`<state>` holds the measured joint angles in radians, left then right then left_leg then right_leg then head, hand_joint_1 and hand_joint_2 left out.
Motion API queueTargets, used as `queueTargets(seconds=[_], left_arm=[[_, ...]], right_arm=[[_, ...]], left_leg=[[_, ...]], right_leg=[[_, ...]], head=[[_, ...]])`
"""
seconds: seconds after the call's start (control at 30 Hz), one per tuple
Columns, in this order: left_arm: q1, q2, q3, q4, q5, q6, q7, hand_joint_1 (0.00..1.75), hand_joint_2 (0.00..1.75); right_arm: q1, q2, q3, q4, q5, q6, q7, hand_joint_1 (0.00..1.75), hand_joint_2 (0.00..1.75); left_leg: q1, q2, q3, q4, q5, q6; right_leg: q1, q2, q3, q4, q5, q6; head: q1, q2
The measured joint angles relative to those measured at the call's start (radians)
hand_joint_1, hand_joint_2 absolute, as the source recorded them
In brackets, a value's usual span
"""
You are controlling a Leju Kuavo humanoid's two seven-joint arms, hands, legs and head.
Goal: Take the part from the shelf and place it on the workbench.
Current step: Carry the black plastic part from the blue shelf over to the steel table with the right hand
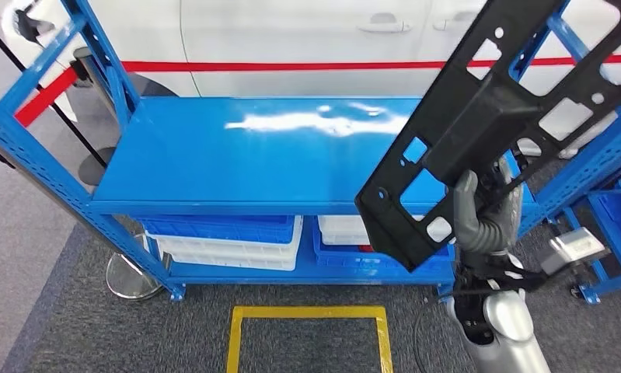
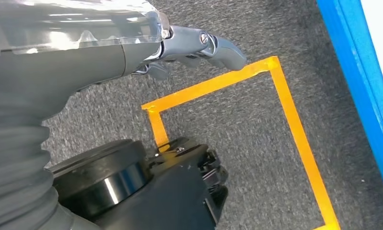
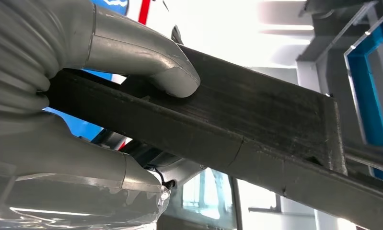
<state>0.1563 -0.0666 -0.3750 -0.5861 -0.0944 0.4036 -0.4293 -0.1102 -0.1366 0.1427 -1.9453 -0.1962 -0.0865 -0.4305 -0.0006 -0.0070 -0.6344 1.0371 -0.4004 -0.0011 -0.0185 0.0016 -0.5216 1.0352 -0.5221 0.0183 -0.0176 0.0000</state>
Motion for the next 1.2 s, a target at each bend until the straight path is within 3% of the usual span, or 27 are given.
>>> queueTargets(seconds=[0.07,0.13,0.2,0.23,0.27,0.3,0.37,0.43,0.47,0.5,0.57,0.6,0.7,0.73,0.77,0.8,0.83,0.87,0.93,0.97,1.03,1.07,1.1,1.2], left_arm=[[-0.001,0.0,0.006,0.003,0.001,0.001,-0.002,0.0,1.75],[-0.002,-0.001,0.011,0.005,0.001,0.004,-0.002,0.0,1.75],[-0.004,-0.001,0.013,0.007,0.0,0.006,-0.003,0.0,1.75],[-0.005,-0.002,0.014,0.008,0.0,0.007,-0.003,0.0,1.75],[-0.008,-0.002,0.015,0.009,0.0,0.007,-0.002,0.0,1.75],[-0.011,-0.002,0.016,0.01,0.0,0.007,0.0,0.0,1.75],[-0.018,-0.002,0.021,0.01,-0.001,0.007,0.004,0.0,1.75],[-0.023,-0.003,0.026,0.01,-0.003,0.007,0.006,0.0,1.75],[-0.024,-0.003,0.028,0.01,-0.003,0.008,0.005,0.0,1.75],[-0.024,-0.004,0.029,0.011,-0.003,0.008,0.005,0.0,1.75],[-0.024,-0.007,0.031,0.013,-0.004,0.009,0.004,0.0,1.75],[-0.024,-0.008,0.032,0.014,-0.004,0.009,0.004,0.0,1.75],[-0.024,-0.012,0.034,0.015,-0.007,0.009,0.006,0.0,1.75],[-0.024,-0.014,0.034,0.015,-0.009,0.009,0.007,0.0,1.75],[-0.023,-0.015,0.034,0.015,-0.01,0.008,0.007,0.0,1.75],[-0.023,-0.016,0.034,0.015,-0.011,0.008,0.006,0.0,1.75],[-0.023,-0.017,0.035,0.015,-0.011,0.008,0.006,0.0,1.75],[-0.023,-0.017,0.036,0.015,-0.011,0.008,0.006,0.0,1.75],[-0.023,-0.018,0.038,0.015,-0.012,0.008,0.007,0.0,1.75],[-0.022,-0.019,0.039,0.015,-0.013,0.008,0.007,0.0,1.75],[-0.019,-0.019,0.041,0.016,-0.014,0.008,0.009,0.0,1.75],[-0.017,-0.02,0.042,0.016,-0.014,0.008,0.009,0.0,1.75],[-0.015,-0.02,0.043,0.017,-0.014,0.008,0.008,0.0,1.75],[-0.01,-0.02,0.049,0.018,-0.014,0.008,0.003,0.0,1.75]], right_arm=[[0.016,0.007,0.0,-0.008,0.014,-0.007,-0.005,1.75,1.75],[0.033,0.014,0.0,-0.017,0.027,-0.012,-0.009,1.75,1.75],[0.054,0.021,0.0,-0.028,0.036,-0.018,-0.011,1.75,1.75],[0.064,0.025,0.0,-0.032,0.041,-0.022,-0.011,1.75,1.75],[0.072,0.029,0.001,-0.035,0.044,-0.025,-0.01,1.75,1.75],[0.079,0.033,0.002,-0.04,0.047,-0.028,-0.009,1.75,1.75],[0.09,0.041,0.005,-0.051,0.049,-0.033,-0.006,1.75,1.75],[0.104,0.047,0.008,-0.06,0.05,-0.037,-0.007,1.75,1.75],[0.111,0.049,0.009,-0.062,0.05,-0.038,-0.008,1.75,1.75],[0.117,0.051,0.011,-0.064,0.05,-0.038,-0.009,1.75,1.75],[0.126,0.054,0.013,-0.065,0.051,-0.041,-0.011,1.75,1.75],[0.131,0.055,0.015,-0.067,0.054,-0.044,-0.011,1.75,1.75],[0.145,0.058,0.017,-0.075,0.071,-0.057,-0.01,1.75,1.75],[0.152,0.06,0.017,-0.077,0.08,-0.062,-0.011,1.75,1.75],[0.159,0.062,0.018,-0.08,0.088,-0.067,-0.012,1.75,1.75],[0.166,0.063,0.019,-0.083,0.097,-0.071,-0.013,1.75,1.75],[0.172,0.064,0.02,-0.086,0.105,-0.076,-0.014,1.75,1.75],[0.175,0.066,0.022,-0.09,0.114,-0.081,-0.016,1.75,1.75],[0.18,0.07,0.025,-0.099,0.13,-0.091,-0.02,1.75,1.75],[0.184,0.072,0.026,-0.104,0.137,-0.096,-0.022,1.75,1.75],[0.195,0.076,0.028,-0.111,0.144,-0.107,-0.026,1.75,1.75],[0.201,0.078,0.029,-0.114,0.144,-0.112,-0.03,1.75,1.75],[0.207,0.08,0.03,-0.117,0.143,-0.116,-0.034,1.75,1.75],[0.225,0.085,0.032,-0.126,0.137,-0.125,-0.049,1.75,1.75]], left_leg=[[0.002,-0.002,-0.012,0.011,-0.014,-0.012],[0.006,-0.001,-0.041,0.08,-0.093,-0.022],[0.008,0.0,-0.071,0.205,-0.182,-0.03],[0.008,0.0,-0.074,0.256,-0.2,-0.032],[0.008,0.0,-0.064,0.277,-0.192,-0.031],[0.007,0.0,-0.036,0.262,-0.168,-0.028],[0.001,0.0,0.071,0.139,-0.129,-0.009],[-0.008,0.003,0.172,-0.003,-0.14,0.009],[-0.013,0.004,0.195,-0.041,-0.148,0.014],[-0.015,0.005,0.199,-0.058,-0.144,0.017],[-0.012,0.007,0.186,-0.072,-0.114,0.026],[-0.009,0.01,0.176,-0.081,-0.097,0.031],[-0.007,0.015,0.127,-0.084,-0.051,0.04],[-0.006,0.015,0.108,-0.08,-0.038,0.039],[-0.005,0.016,0.087,-0.075,-0.027,0.037],[-0.004,0.016,0.066,-0.067,-0.017,0.034],[-0.001,0.016,0.045,-0.056,-0.009,0.029],[0.0,0.016,0.024,-0.042,-0.003,0.024],[0.001,0.015,-0.006,-0.016,0.007,0.012],[0.0,0.014,-0.014,-0.009,0.014,0.006],[0.001,0.012,-0.02,-0.007,0.027,-0.007],[0.003,0.012,-0.026,-0.003,0.021,-0.013],[0.006,0.011,-0.034,0.014,-0.003,-0.019],[0.009,0.011,-0.076,0.167,-0.148,-0.031]], right_leg=[[-0.002,-0.004,-0.016,-0.003,0.018,-0.018],[-0.004,-0.008,-0.04,-0.006,0.039,-0.033],[-0.001,-0.01,-0.068,-0.005,0.061,-0.039],[0.001,-0.012,-0.083,-0.004,0.072,-0.039],[0.004,-0.013,-0.098,-0.003,0.083,-0.039],[0.006,-0.013,-0.113,-0.001,0.094,-0.038],[0.01,-0.014,-0.136,0.0,0.115,-0.036],[0.011,-0.016,-0.143,-0.001,0.134,-0.028],[0.009,-0.017,-0.142,-0.004,0.143,-0.022],[0.007,-0.019,-0.141,-0.009,0.154,-0.015],[0.005,-0.017,-0.146,-0.015,0.158,-0.002],[0.005,-0.014,-0.153,-0.003,0.133,0.002],[0.003,-0.008,-0.187,0.147,-0.021,0.013],[0.001,-0.008,-0.193,0.207,-0.046,0.017],[-0.001,-0.008,-0.188,0.246,-0.04,0.02],[-0.004,-0.008,-0.171,0.257,-0.015,0.024],[-0.008,-0.008,-0.137,0.234,0.015,0.028],[-0.011,-0.007,-0.089,0.179,0.027,0.031],[-0.01,-0.005,0.006,0.046,0.0,0.026],[-0.007,-0.003,0.031,0.005,-0.019,0.018],[-0.003,-0.003,0.028,-0.008,-0.018,-0.005],[-0.004,-0.005,0.02,-0.009,-0.01,-0.014],[-0.004,-0.007,0.01,-0.01,0.001,-0.024],[-0.002,-0.009,-0.032,-0.009,0.037,-0.04]], head=[[0.0,0.0],[0.0,0.0],[-0.001,0.0],[-0.001,0.0],[-0.001,0.0],[-0.001,0.0],[-0.001,0.0],[0.0,0.0],[-0.001,0.0],[-0.002,0.0],[-0.005,0.0],[-0.004,0.0],[-0.003,0.0],[-0.003,0.0],[-0.003,0.0],[-0.003,0.0],[-0.003,0.0],[-0.003,0.0],[-0.003,0.0],[-0.003,0.0],[-0.003,0.0],[-0.002,0.0],[-0.003,0.0],[-0.005,0.0]])
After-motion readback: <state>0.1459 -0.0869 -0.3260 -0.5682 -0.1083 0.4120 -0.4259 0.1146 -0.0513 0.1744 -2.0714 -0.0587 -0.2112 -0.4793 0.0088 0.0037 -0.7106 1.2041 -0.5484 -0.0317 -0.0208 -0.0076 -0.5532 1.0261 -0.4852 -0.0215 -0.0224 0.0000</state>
